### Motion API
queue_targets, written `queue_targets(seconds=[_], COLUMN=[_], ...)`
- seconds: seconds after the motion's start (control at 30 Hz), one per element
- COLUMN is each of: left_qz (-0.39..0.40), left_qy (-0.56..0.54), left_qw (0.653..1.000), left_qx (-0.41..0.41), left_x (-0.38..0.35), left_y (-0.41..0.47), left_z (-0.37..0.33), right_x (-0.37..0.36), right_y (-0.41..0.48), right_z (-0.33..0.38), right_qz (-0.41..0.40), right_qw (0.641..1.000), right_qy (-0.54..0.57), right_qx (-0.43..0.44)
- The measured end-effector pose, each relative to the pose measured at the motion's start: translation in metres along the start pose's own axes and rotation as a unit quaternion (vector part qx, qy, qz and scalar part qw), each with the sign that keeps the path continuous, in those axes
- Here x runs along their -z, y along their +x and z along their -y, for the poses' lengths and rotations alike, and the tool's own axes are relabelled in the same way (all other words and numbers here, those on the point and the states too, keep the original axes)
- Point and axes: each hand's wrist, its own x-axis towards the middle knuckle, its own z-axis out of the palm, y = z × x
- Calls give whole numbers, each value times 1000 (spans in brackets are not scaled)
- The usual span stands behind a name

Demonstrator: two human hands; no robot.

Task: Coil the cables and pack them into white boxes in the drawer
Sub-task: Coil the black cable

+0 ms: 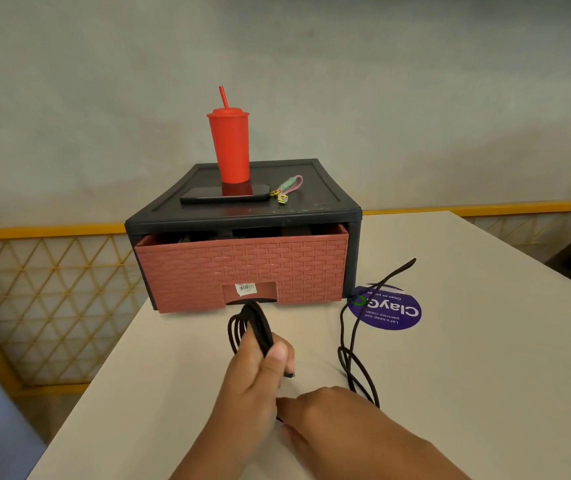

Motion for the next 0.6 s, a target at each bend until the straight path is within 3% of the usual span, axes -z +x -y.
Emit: queue_targets(seconds=[0.2, 0.37, 0.6], left_qz=[11, 32, 78], left_qy=[70, 130, 60], left_qw=[997, 991, 995], left_qx=[-18, -28, 33], left_x=[-5, 2, 5], left_y=[-1, 2, 2], left_z=[4, 10, -1], right_x=[2, 7, 16], right_y=[1, -3, -8], right_z=[4, 0, -29], right_qz=[10, -116, -313], right_qw=[999, 993, 948], right_qy=[40, 32, -55], right_qx=[-7, 21, 24])
